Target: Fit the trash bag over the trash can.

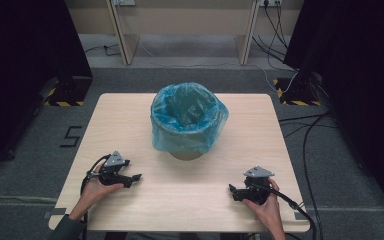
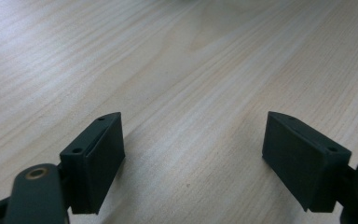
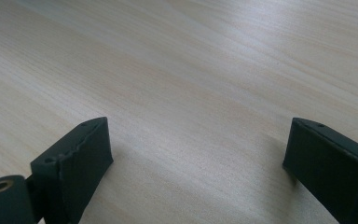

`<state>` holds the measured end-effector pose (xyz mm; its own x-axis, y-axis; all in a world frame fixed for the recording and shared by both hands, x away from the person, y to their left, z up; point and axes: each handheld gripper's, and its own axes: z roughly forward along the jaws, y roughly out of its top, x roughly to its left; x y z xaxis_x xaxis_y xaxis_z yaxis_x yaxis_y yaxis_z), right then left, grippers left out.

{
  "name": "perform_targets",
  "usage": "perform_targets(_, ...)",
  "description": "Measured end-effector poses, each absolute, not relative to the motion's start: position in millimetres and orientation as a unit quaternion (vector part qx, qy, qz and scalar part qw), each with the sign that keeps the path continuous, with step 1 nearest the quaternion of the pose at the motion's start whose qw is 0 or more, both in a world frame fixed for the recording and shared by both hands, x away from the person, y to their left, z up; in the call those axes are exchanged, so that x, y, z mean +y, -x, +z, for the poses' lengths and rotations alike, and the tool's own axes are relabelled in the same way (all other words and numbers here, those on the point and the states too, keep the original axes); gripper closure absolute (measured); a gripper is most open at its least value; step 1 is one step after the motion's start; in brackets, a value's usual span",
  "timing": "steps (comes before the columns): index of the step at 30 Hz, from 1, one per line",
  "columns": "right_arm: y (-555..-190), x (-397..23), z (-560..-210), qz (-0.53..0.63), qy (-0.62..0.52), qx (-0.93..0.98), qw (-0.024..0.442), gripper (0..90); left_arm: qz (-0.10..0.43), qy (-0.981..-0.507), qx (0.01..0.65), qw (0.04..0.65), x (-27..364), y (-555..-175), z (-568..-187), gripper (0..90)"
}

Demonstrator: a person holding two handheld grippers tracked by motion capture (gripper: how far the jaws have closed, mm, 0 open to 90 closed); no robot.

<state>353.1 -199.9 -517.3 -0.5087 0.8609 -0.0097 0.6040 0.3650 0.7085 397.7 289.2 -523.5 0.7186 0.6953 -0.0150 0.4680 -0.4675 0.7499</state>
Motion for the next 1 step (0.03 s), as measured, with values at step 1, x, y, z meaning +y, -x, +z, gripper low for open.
perform_targets(1, -353.0, -199.8, -517.3, 0.331, -0.456, 0.803, 0.194, 7.5, 0.148, -0.844, 0.345, 0.384, 289.2, -397.7, -523.5, 19.9)
